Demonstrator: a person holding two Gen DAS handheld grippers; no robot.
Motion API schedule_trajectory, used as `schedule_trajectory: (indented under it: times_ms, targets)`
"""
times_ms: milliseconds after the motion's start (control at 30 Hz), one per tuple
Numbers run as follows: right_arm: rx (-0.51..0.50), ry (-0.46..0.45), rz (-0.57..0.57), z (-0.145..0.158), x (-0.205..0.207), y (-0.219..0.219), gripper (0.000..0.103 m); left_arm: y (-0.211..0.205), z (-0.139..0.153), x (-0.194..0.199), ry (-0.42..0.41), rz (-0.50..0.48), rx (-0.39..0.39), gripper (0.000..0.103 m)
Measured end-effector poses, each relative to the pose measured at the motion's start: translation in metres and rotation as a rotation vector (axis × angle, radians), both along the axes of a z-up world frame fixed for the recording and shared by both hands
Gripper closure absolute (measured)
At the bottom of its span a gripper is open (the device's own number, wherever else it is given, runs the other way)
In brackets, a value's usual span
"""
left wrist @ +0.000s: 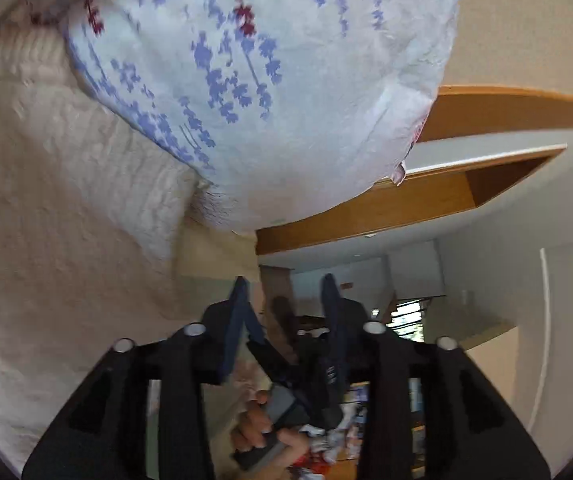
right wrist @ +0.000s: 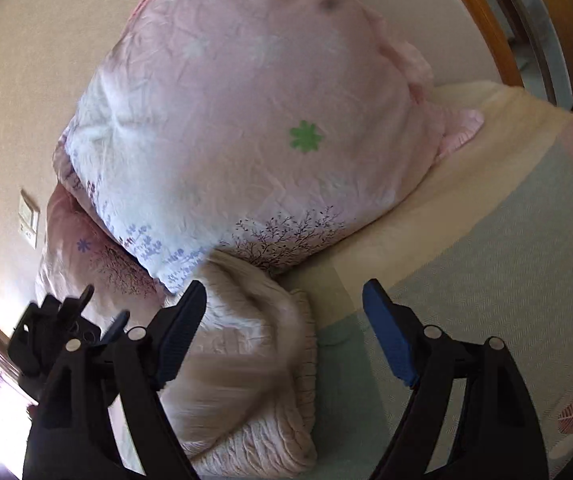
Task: Fold small clothes
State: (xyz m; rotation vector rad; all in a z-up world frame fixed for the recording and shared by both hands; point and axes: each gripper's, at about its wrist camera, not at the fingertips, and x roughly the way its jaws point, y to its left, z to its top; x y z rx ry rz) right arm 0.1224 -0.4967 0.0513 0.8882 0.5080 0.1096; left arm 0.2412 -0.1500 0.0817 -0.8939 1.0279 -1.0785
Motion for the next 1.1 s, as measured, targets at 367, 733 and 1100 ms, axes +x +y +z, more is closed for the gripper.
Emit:
schedule_trajectory:
  times_ms: [367,733,1100]
  targets:
    - [0.023,0.139,0.132,-0.002,0.016,0.025,0.014,0.124,-0.049,-0.028,0.011,0.235,0.509,0.023]
    - [-0.145,0.157,0.179,0.014,0.020,0.060,0.085,0.099,-0.054,-0.045,-0.008,0.157,0.534,0.023]
    - [0.025,0.165,0.194,0.003,-0.002,0.025,0.003,0.094,-0.063,-0.029,0.000,0.168,0.538,0.016]
